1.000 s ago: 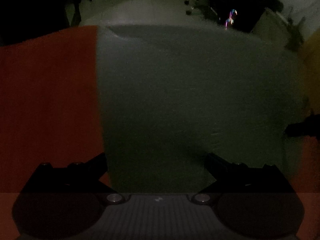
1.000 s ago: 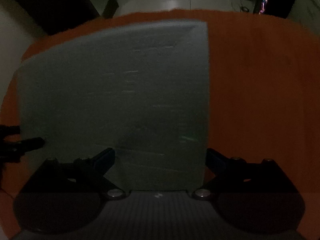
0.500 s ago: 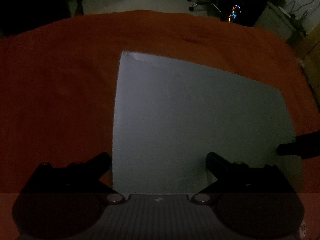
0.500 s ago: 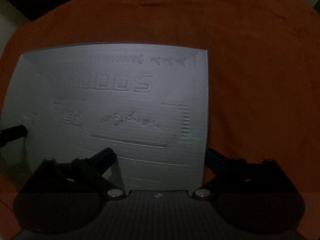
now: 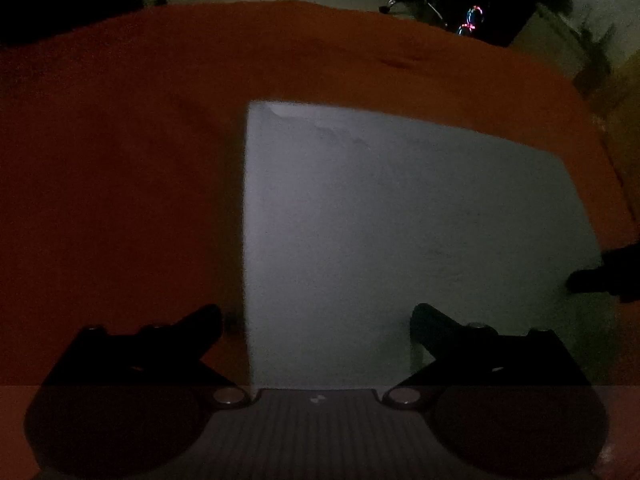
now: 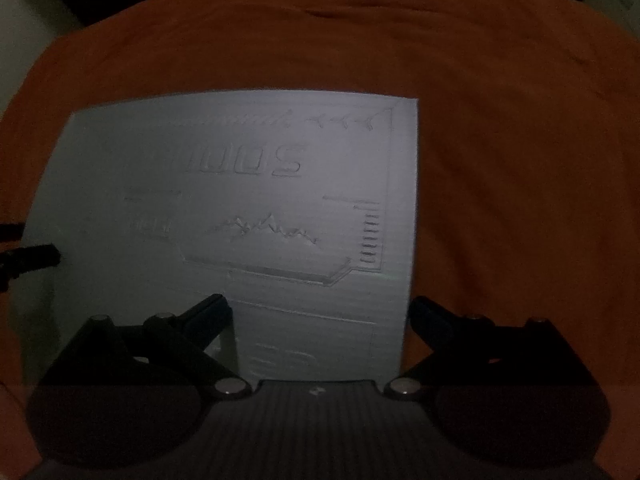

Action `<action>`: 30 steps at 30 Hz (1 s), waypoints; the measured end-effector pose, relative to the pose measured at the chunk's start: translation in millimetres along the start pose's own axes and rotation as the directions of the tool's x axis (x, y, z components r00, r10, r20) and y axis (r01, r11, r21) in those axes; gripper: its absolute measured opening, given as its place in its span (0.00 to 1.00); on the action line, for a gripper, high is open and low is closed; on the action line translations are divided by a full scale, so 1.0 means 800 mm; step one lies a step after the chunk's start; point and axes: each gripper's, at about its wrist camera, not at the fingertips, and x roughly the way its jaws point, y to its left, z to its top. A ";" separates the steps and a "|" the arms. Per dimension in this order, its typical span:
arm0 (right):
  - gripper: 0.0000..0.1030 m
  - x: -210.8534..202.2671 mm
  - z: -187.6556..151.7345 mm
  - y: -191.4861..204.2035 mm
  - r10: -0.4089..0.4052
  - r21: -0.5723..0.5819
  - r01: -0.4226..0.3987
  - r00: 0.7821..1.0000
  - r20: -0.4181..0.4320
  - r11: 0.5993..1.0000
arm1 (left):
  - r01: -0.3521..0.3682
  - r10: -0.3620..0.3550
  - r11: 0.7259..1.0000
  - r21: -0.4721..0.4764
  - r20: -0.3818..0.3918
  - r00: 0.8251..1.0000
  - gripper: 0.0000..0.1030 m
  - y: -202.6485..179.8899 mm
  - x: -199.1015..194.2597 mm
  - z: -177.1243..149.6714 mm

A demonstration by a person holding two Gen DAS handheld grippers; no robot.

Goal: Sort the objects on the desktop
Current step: 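Lift the white board with both tools and carry it over the box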

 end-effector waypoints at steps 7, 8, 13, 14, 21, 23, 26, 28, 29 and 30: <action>0.97 0.010 0.006 -0.008 0.005 -0.021 -0.006 1.000 -0.031 1.000 | 0.012 -0.013 1.000 -0.022 -0.019 1.000 0.99 -0.011 -0.007 -0.039; 0.97 0.009 -0.001 -0.007 0.003 -0.021 -0.003 0.999 -0.037 1.000 | 0.012 -0.013 1.000 -0.025 -0.024 1.000 0.99 -0.013 -0.009 -0.045; 0.98 0.000 -0.044 -0.007 -0.005 -0.018 0.003 0.998 -0.064 1.000 | 0.007 -0.008 1.000 -0.023 -0.052 0.999 0.99 -0.024 -0.020 -0.083; 0.98 -0.002 -0.052 -0.007 -0.003 -0.021 0.002 0.998 -0.068 1.000 | 0.007 -0.008 1.000 -0.022 -0.063 0.998 0.99 -0.025 -0.021 -0.089; 0.99 -0.005 -0.088 -0.017 -0.001 -0.004 0.000 0.994 -0.107 1.000 | 0.009 -0.013 0.999 -0.040 -0.106 0.994 0.99 -0.028 -0.029 -0.117; 0.99 -0.006 -0.096 -0.020 0.001 0.009 0.000 0.994 -0.106 1.000 | -0.001 -0.002 0.999 -0.033 -0.097 0.995 1.00 -0.037 -0.031 -0.123; 1.00 0.000 -0.098 -0.026 0.010 0.037 -0.007 0.995 -0.097 0.999 | -0.014 0.012 1.000 -0.020 -0.077 0.997 1.00 -0.042 -0.024 -0.118; 1.00 0.006 -0.097 -0.033 0.028 0.064 -0.022 0.995 -0.096 0.998 | -0.015 0.013 0.999 -0.028 -0.062 0.998 1.00 -0.039 -0.019 -0.110; 1.00 0.006 -0.096 -0.038 0.041 0.075 -0.034 0.994 -0.098 0.997 | -0.016 0.014 0.999 -0.034 -0.056 0.998 1.00 -0.041 -0.019 -0.113; 1.00 0.006 -0.094 -0.042 0.051 0.081 -0.043 0.994 -0.098 0.996 | -0.019 0.017 0.999 -0.039 -0.047 0.999 1.00 -0.042 -0.019 -0.114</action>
